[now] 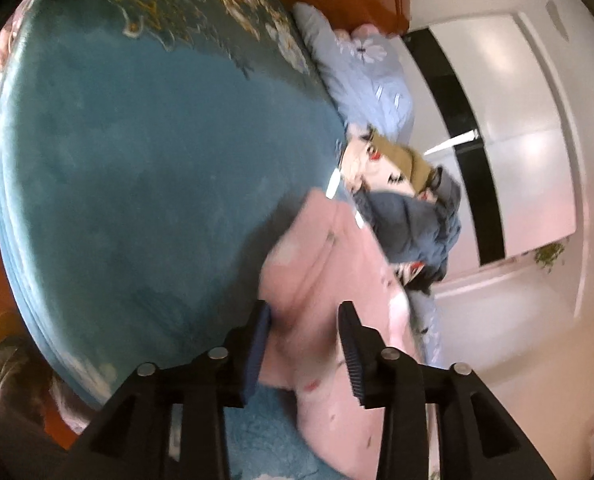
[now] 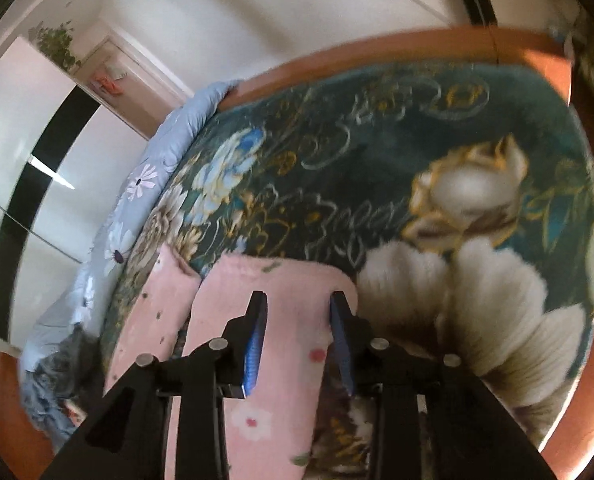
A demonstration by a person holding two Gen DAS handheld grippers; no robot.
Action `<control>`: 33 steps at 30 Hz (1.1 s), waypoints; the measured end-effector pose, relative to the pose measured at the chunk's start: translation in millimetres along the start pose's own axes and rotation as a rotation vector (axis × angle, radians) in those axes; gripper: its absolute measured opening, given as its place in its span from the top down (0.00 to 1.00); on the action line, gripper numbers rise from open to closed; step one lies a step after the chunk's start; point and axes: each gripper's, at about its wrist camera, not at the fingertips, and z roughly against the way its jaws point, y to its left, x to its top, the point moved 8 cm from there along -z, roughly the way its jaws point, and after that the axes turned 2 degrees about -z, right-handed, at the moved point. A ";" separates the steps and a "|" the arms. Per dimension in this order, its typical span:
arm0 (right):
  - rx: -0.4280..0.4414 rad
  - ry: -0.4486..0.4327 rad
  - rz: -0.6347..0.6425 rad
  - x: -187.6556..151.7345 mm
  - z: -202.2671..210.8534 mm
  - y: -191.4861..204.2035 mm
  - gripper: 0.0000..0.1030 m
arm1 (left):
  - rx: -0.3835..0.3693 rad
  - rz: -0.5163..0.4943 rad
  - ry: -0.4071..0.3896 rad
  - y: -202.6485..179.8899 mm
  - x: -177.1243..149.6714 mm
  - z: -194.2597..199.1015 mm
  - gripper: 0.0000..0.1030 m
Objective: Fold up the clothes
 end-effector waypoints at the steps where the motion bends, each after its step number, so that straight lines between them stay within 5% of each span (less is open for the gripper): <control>1: -0.015 -0.013 0.040 -2.7 2.5 9.5 0.67 | -0.001 0.006 -0.004 1.7 2.2 1.3 0.57; 9: 0.178 0.092 0.360 -90.1 -4.9 153.9 0.60 | 0.056 0.073 0.073 26.7 -9.4 -9.9 0.56; 13: 0.343 0.163 0.574 -170.6 -3.8 246.8 0.55 | 0.054 0.104 0.067 31.3 -7.8 -3.5 0.54; 21: 0.676 0.513 0.870 -396.2 10.7 358.5 0.50 | 0.004 0.143 0.111 21.3 -15.2 -16.3 0.54; 22: 0.700 0.551 0.892 -420.1 14.4 363.5 0.50 | 0.003 0.130 0.105 16.8 -14.6 -17.8 0.55; 24: 0.734 0.599 0.929 -454.0 22.1 367.9 0.50 | 0.008 0.106 0.090 11.2 -12.6 -17.1 0.75; 28: 0.762 0.633 0.965 -475.8 23.2 366.1 0.50 | -0.021 0.023 0.035 -8.4 -4.2 -8.9 0.79; 33: 0.689 0.616 0.877 -444.6 -5.9 350.0 0.50 | -0.156 -0.168 0.080 -72.8 -20.8 -17.4 0.80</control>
